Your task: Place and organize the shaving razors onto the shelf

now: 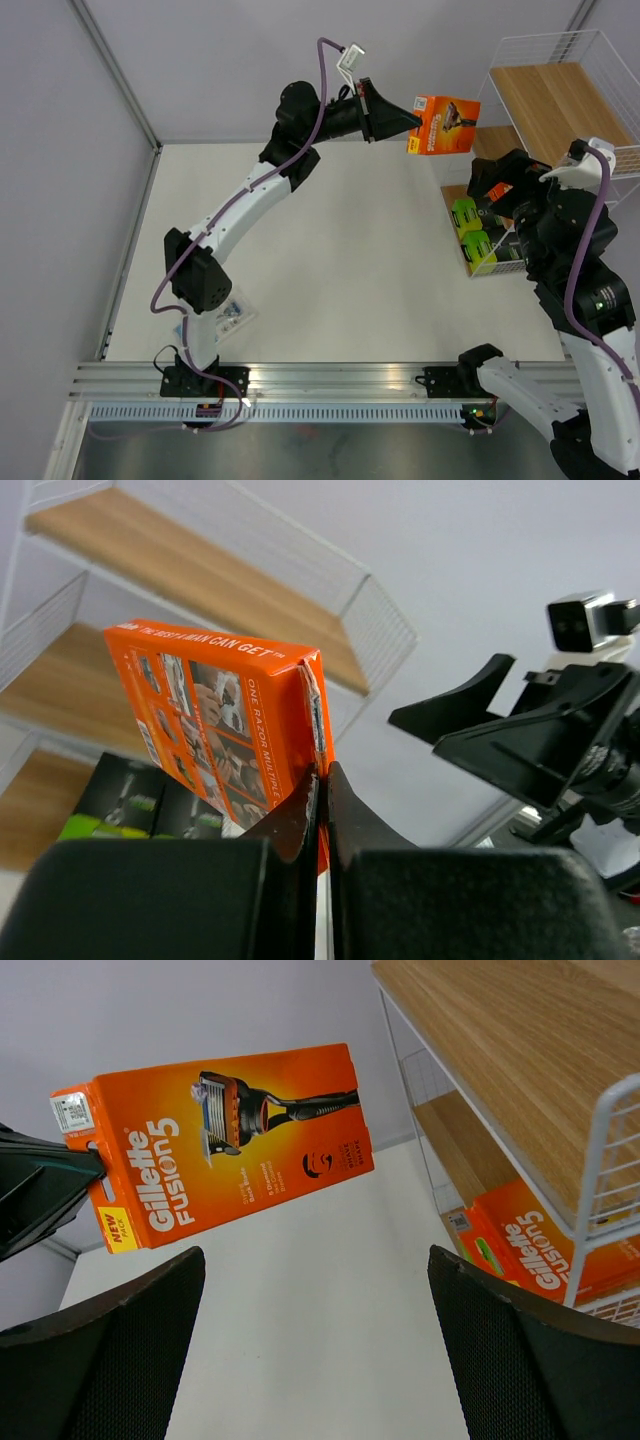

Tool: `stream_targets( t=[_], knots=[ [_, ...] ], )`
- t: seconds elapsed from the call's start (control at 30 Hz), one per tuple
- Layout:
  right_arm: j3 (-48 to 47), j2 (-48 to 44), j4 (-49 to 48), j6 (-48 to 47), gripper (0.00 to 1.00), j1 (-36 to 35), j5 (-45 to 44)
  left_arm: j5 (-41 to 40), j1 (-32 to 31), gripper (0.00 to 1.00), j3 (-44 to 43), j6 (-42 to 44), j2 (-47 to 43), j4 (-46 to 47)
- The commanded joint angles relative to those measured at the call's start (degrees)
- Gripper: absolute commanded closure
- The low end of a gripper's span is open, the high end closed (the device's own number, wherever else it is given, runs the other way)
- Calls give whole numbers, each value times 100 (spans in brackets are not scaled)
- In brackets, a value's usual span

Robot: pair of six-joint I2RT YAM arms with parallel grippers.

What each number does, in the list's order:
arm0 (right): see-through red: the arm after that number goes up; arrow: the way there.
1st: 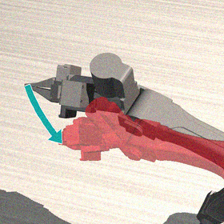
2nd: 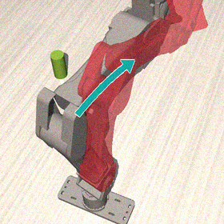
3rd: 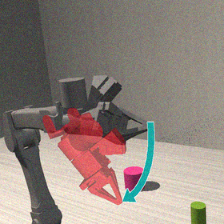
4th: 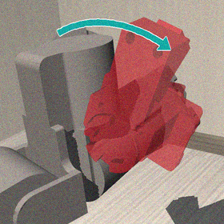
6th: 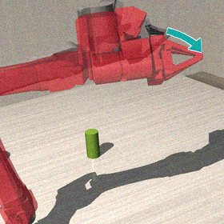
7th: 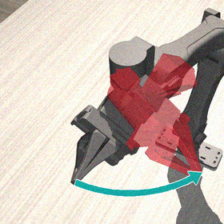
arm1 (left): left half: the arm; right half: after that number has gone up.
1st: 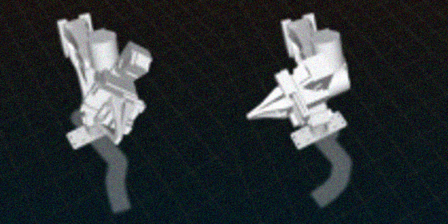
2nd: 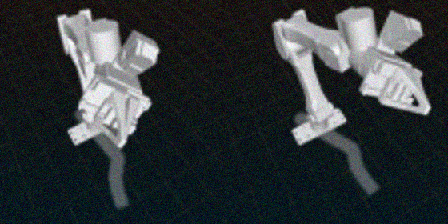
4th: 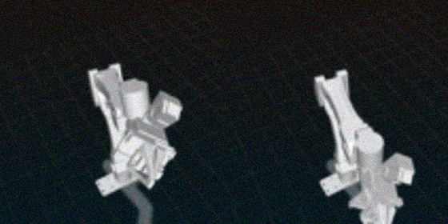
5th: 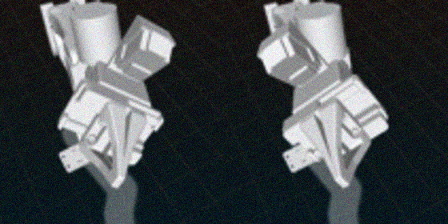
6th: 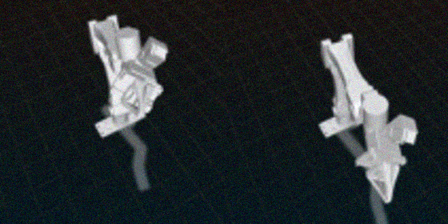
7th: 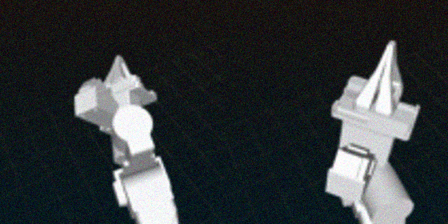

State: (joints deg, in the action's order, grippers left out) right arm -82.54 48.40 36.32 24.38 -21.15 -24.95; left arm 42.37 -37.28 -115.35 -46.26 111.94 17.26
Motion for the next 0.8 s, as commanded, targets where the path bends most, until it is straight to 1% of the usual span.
stream_targets(
  t=[0.0,0.13,0.2,0.4,0.53,0.77],
  knots=[
    [-201,-234,113,84,2,-4,-212,158,-148,98,-628,-461,415,445],
    [-244,-419,148,76,2,-4,-238,35,-262,98,-954,-840,864,787],
    [-288,-446,209,32,2,-4,-273,-61,-315,98,-1138,-963,1110,815],
    [-350,-577,341,-91,2,-4,-405,-299,-368,98,-1832,-1086,1663,858],
    [-175,-648,385,-135,2,-4,-519,-387,-394,98,-2105,-1139,1866,867],
    [-78,-683,368,-118,2,-4,-590,-422,-509,98,-2185,-1175,1910,964]
  ],
)
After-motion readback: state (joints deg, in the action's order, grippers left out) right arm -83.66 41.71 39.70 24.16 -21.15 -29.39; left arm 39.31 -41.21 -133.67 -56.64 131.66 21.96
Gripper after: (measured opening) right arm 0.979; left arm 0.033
